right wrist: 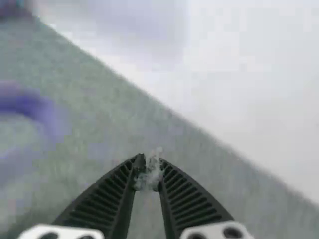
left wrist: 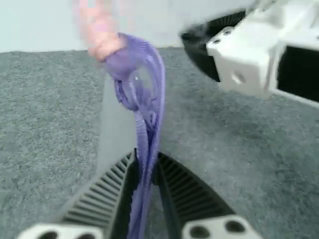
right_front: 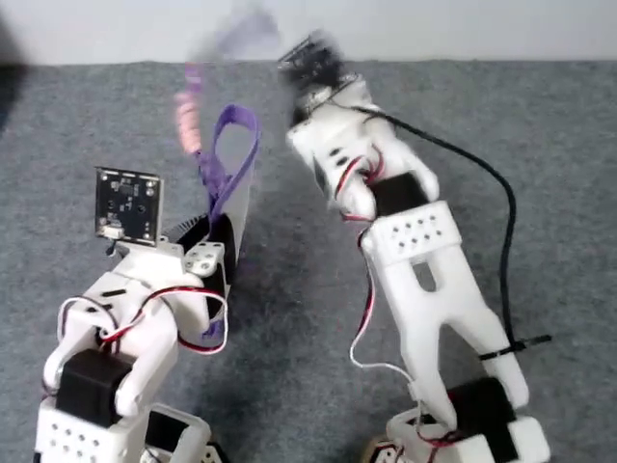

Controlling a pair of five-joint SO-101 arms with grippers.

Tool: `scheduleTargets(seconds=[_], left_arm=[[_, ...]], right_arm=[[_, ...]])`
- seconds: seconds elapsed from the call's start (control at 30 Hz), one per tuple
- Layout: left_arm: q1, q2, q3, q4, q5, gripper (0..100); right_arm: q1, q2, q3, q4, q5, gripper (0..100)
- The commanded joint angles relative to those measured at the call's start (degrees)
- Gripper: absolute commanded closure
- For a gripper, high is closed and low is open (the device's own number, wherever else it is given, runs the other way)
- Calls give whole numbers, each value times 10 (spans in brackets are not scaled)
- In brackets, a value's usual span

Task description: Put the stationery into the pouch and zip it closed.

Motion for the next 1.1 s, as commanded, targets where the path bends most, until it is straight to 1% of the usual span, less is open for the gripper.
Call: scheduleTargets(seconds=[0.0, 0.13, 0.33, 0.47, 0.53, 0.67, 0.77, 0.87, 0.97, 1.07], left_arm=[[-2, 4, -17, 7, 5, 991], [-2, 4, -17, 5, 5, 991], [-2, 4, -17, 4, 5, 991], [-2, 4, -17, 4, 5, 991], [-2, 4, -17, 4, 5, 991], [-2, 4, -14, 4, 5, 991], [-2, 5, -13, 4, 5, 991], [0, 8, -12, 4, 5, 991], [33, 10, -7, 1, 3, 990], [53, 10, 21, -25, 1, 985]], right_arm=[[23, 14, -11, -52, 18, 991], [34, 34, -11, -67, 19, 991], [7, -25, -11, 6, 15, 991], [-7, -73, -14, 64, -34, 990], [-10, -83, -27, 109, -55, 990], [-11, -84, -67, 199, -108, 989], [-12, -88, -93, 241, -139, 989], [-29, -89, -130, 269, -160, 989], [-35, -89, -160, 298, -173, 989], [-31, -90, -163, 334, -175, 989]])
